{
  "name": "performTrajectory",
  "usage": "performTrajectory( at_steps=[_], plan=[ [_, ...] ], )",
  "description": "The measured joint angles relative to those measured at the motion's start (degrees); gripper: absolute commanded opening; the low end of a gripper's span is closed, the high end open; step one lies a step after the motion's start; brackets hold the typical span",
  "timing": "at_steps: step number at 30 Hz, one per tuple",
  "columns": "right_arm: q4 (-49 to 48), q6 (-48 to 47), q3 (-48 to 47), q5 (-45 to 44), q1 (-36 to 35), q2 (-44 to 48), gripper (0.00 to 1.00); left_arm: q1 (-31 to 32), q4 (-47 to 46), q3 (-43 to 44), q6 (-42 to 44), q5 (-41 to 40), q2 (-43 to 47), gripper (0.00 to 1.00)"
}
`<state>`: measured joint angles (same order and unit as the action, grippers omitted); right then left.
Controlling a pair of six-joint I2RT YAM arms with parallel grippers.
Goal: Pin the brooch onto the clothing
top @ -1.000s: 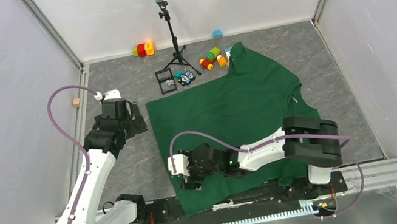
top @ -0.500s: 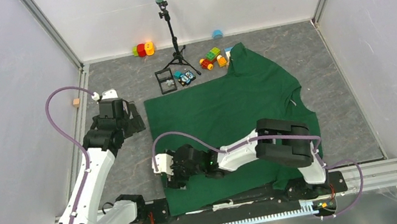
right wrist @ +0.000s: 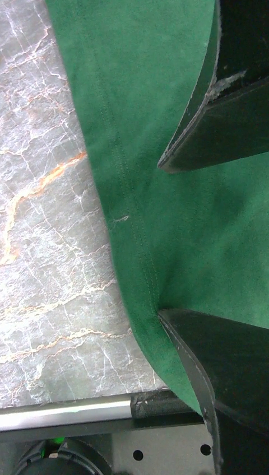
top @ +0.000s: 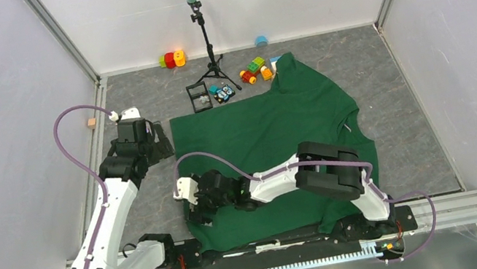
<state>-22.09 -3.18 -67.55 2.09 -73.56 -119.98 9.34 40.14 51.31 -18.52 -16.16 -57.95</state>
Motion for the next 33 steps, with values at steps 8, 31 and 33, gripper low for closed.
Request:
performTrajectory(
  at_steps=[8,31,33],
  plan=[
    [7.34,-0.17,0.37,1.22,2.03,5.4,0.98,-0.02,-0.5,-0.24,0.07,0.35,1.01,1.0],
    [16.92,6.23,28.52,-2.1,37.27,60.65,0.98,4.74,-4.74,8.9,2.47,10.23,-6.84,0.96],
    [17.07,7.23,29.2,0.31,41.38,60.59,0.98,6.36,-5.99,11.43,1.92,10.6,-10.54,0.91]
  ],
)
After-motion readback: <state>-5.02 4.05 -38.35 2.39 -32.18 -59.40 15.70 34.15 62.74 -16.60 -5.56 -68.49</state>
